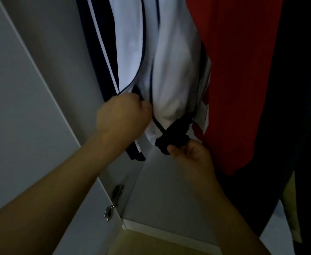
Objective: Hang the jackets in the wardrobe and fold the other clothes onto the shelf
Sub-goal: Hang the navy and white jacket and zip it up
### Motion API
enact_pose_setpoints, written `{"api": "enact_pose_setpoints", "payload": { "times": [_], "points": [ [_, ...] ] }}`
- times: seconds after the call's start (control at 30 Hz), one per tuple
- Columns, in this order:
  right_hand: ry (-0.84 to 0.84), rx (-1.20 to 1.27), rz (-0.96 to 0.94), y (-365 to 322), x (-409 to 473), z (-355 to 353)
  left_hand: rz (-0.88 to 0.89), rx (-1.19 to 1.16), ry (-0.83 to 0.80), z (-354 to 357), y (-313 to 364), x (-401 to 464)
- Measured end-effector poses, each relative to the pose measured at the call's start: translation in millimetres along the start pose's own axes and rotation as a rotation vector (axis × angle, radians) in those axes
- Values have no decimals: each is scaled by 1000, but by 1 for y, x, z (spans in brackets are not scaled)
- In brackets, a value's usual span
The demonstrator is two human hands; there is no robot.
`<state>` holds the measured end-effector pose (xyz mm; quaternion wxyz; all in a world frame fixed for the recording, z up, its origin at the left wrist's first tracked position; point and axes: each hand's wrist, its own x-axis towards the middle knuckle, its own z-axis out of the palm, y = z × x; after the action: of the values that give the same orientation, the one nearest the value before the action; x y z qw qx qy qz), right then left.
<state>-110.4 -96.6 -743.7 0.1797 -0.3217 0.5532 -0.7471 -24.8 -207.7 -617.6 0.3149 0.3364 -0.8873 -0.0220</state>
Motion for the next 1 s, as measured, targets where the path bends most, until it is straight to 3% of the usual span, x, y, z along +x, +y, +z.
{"api": "enact_pose_setpoints", "payload": {
  "times": [0.17, 0.27, 0.37, 0.47, 0.57, 0.63, 0.73, 0.87, 1.0],
  "points": [
    [-45, 78, 92, 5, 4, -3, -198, -452, -239, -9, -2, 9],
    [-18, 143, 75, 4, 7, -4, -271, -576, -408, -3, 8, 3],
    [87, 174, 149, 16, 5, -5, -410, -706, -352, -12, 14, 12],
    [174, 173, 346, 25, 3, -1, -538, -908, -208, -29, 21, 38],
    [150, 110, 608, 0, 22, 5, -451, -834, -125, -46, 30, 57],
    [119, -167, 545, -20, 42, 10, -384, -781, -186, -55, 40, 63],
    [78, -508, 324, -65, 63, 32, -476, -841, -398, -76, 55, 71],
    [-69, -536, 32, -116, 83, 60, -493, -941, -471, -103, 62, 81],
    [-31, -689, -4, -139, 97, 54, -531, -979, -511, -123, 65, 89]
  ]
}}
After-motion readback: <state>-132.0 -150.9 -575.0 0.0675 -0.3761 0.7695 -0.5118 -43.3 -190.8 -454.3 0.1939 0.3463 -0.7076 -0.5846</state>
